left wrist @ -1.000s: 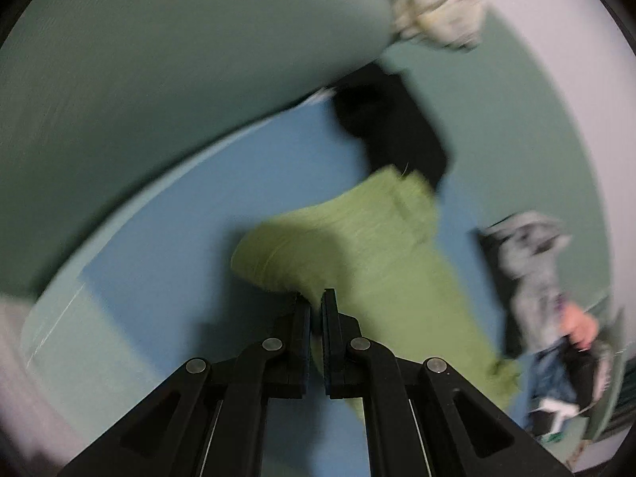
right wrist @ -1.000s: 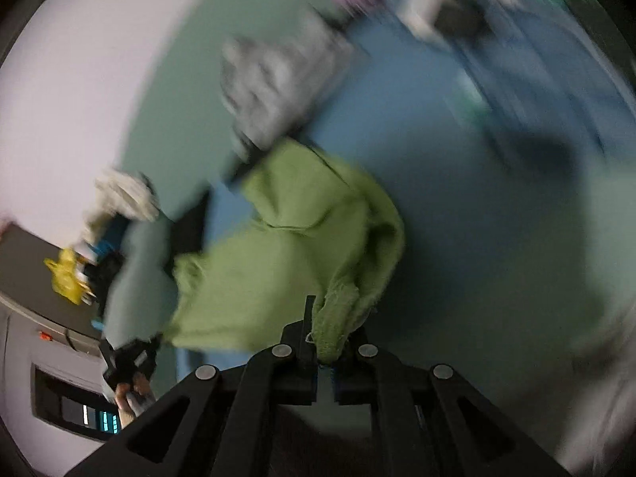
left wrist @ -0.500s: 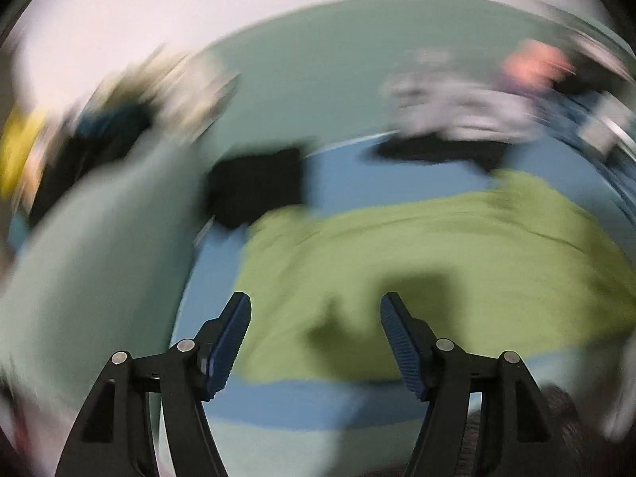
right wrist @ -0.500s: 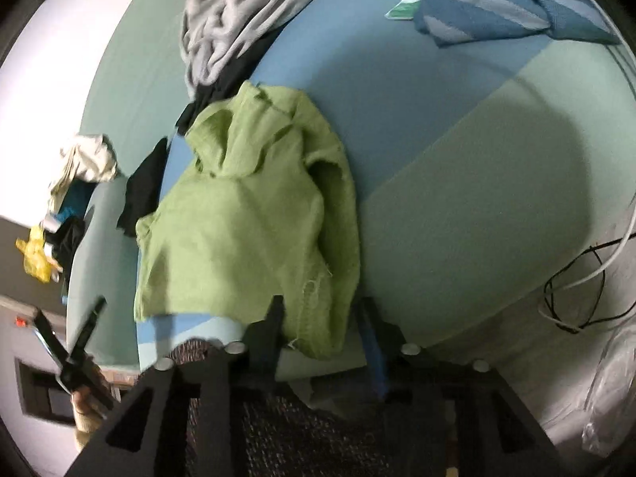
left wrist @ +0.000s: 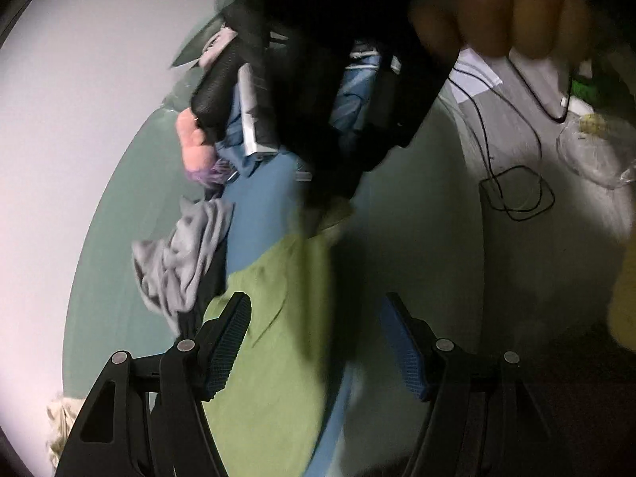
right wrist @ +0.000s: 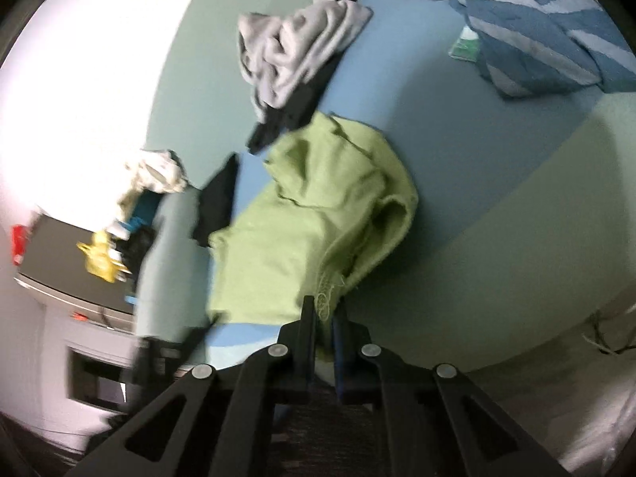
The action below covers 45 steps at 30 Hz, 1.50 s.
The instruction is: Fold clothes
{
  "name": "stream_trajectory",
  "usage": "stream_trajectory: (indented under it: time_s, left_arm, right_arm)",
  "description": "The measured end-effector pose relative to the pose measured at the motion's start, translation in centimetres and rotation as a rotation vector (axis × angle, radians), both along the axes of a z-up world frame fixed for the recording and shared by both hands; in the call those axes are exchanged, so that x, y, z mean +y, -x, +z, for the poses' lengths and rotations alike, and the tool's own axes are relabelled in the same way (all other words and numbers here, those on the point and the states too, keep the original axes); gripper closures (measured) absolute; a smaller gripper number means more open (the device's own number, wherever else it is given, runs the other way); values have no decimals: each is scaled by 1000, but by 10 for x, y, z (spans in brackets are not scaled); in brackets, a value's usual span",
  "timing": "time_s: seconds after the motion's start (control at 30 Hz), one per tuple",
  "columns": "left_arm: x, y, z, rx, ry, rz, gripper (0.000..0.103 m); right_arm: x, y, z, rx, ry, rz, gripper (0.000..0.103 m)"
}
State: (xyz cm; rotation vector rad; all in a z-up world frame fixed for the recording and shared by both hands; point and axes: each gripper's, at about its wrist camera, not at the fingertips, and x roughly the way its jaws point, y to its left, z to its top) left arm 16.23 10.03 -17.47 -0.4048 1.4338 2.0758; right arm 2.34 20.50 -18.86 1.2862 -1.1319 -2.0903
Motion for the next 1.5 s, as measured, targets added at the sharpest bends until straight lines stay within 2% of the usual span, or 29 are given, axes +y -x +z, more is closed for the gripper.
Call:
stream_trajectory:
  time_s: [0.07, 0.1, 0.13, 0.17, 0.2, 0.23, 0.27, 0.3, 0.33, 0.43, 0.53, 0.6, 0.67, 0.73, 0.83, 0.93, 1.03, 1.1, 1.17, 1.27, 1.4, 1.47, 1.5]
  left_arm:
    - [10, 12, -10, -4, -2, 32, 34]
    - [16, 18, -17, -19, -8, 36, 39]
    - [21, 24, -23, -34, -13, 40, 50]
    - [27, 30, -28, -45, -15, 54, 84]
    - [30, 40, -33, -55, -21, 98, 100]
    - [30, 47, -33, -94, -41, 131, 100]
    - [29, 53, -31, -132, -66, 163, 100]
    - [27, 58, -25, -162, -111, 188, 100]
    - [24, 62, -20, -187, -150, 208, 100]
    - [23, 60, -11, -178, -182, 218, 100]
    - [22, 55, -11, -192, -206, 233, 100]
    - [20, 53, -11, -197, -219, 239, 100]
    - [20, 50, -13, -198, -228, 242, 100]
    - [20, 48, -13, -193, -235, 243, 100]
    - [21, 48, -15, -194, -239, 238, 100]
    - [24, 48, -16, -199, -240, 232, 100]
    - [27, 47, -18, -197, -238, 226, 100]
    - [27, 44, -18, -184, -234, 224, 100]
    - [30, 38, -19, -180, -225, 212, 100]
    - [36, 28, -23, -181, -201, 187, 100]
    - [50, 17, -35, -161, -159, 176, 100]
    - [53, 19, -37, -184, -159, 184, 100]
    - [52, 22, -37, -194, -159, 191, 100]
  right_arm:
    - [0, 1, 2, 5, 22, 11, 96]
    - [-1, 1, 3, 4, 23, 16, 96]
    - [-1, 0, 2, 2, 17, 20, 96]
    - [-1, 0, 2, -1, 1, 21, 94]
    - [1, 1, 2, -7, -34, 18, 90]
    - [4, 2, 2, -12, -70, 9, 78]
    - [11, 6, 3, -17, -107, -9, 51]
    - [18, 10, 4, -22, -144, -27, 43]
    - [24, 13, 5, -27, -181, -45, 40]
    - [36, 38, 8, -34, -306, -70, 38]
    - [9, 79, 13, 0, -487, 35, 37]
    - [-14, 106, 15, 25, -609, 120, 32]
    - [-41, 128, 10, 26, -690, 211, 31]
    - [-63, 141, 4, 22, -792, 264, 35]
    - [-86, 139, 6, 116, -890, 315, 56]
    - [-86, 135, 13, 189, -818, 318, 60]
    - [-85, 148, 5, 140, -784, 334, 58]
    - [-85, 157, -3, 106, -791, 353, 62]
    - [-87, 158, -6, 97, -814, 351, 97]
    - [-85, 155, 3, 117, -842, 322, 99]
    - [-61, 162, 18, 138, -861, 212, 100]
    - [-58, 172, 7, 105, -870, 215, 101]
    - [-63, 178, -6, 79, -909, 238, 100]
